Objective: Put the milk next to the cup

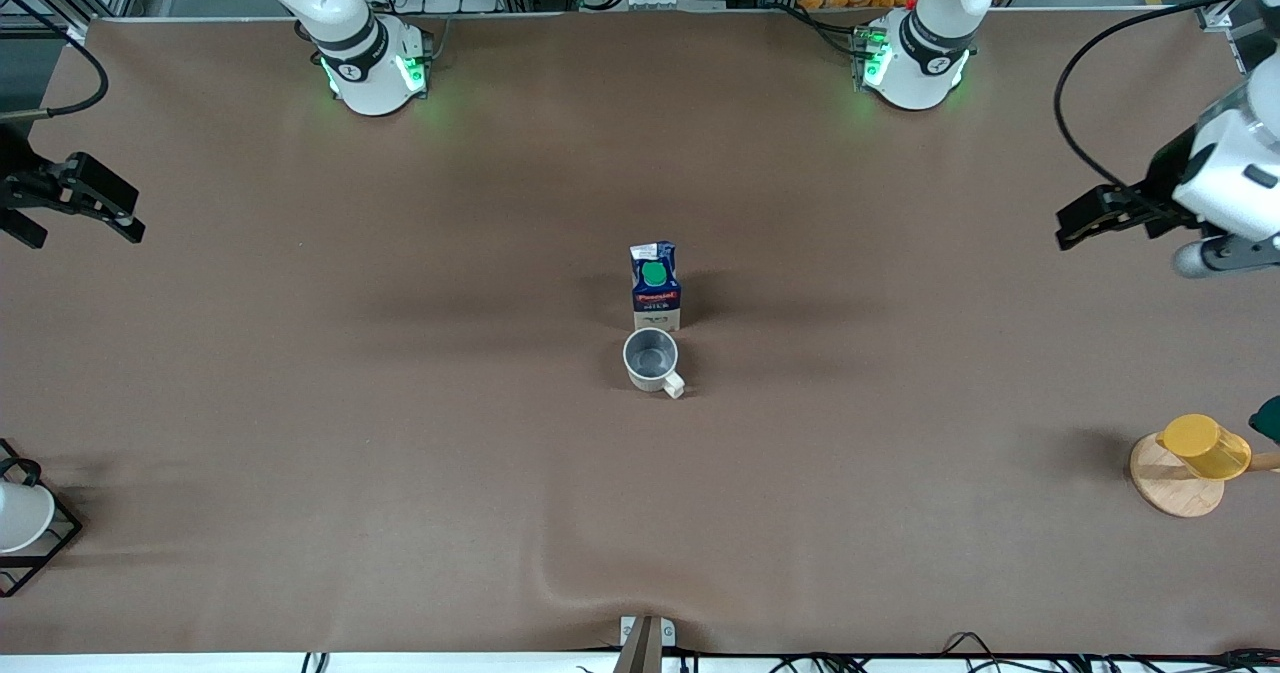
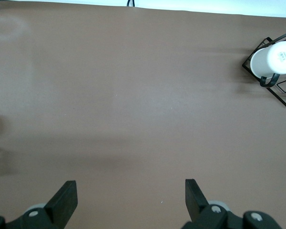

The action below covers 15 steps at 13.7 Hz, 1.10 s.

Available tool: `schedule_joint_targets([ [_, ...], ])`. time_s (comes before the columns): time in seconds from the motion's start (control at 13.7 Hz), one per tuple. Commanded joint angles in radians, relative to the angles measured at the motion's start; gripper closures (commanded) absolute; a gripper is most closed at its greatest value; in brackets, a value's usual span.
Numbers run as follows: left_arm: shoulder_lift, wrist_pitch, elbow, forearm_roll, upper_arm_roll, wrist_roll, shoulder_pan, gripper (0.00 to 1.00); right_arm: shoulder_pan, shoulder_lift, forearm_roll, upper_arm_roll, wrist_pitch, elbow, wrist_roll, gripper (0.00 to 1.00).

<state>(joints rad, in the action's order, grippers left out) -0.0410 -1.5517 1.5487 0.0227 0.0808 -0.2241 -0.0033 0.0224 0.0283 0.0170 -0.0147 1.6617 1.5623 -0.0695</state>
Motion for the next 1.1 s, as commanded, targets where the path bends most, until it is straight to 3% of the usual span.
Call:
schedule_joint_targets([
  [0.0,0.039,-0.022,0.05,-0.001,-0.019,0.014,-0.02,0.0,-0.016,0.001,0.015,0.016,-0.011,-0.008,-0.001,0.0],
  [1.02,0.067,0.09,-0.004,-0.004,-0.019,0.063,-0.02,0.0,-0.012,-0.001,0.011,0.016,-0.011,-0.011,-0.001,0.0],
])
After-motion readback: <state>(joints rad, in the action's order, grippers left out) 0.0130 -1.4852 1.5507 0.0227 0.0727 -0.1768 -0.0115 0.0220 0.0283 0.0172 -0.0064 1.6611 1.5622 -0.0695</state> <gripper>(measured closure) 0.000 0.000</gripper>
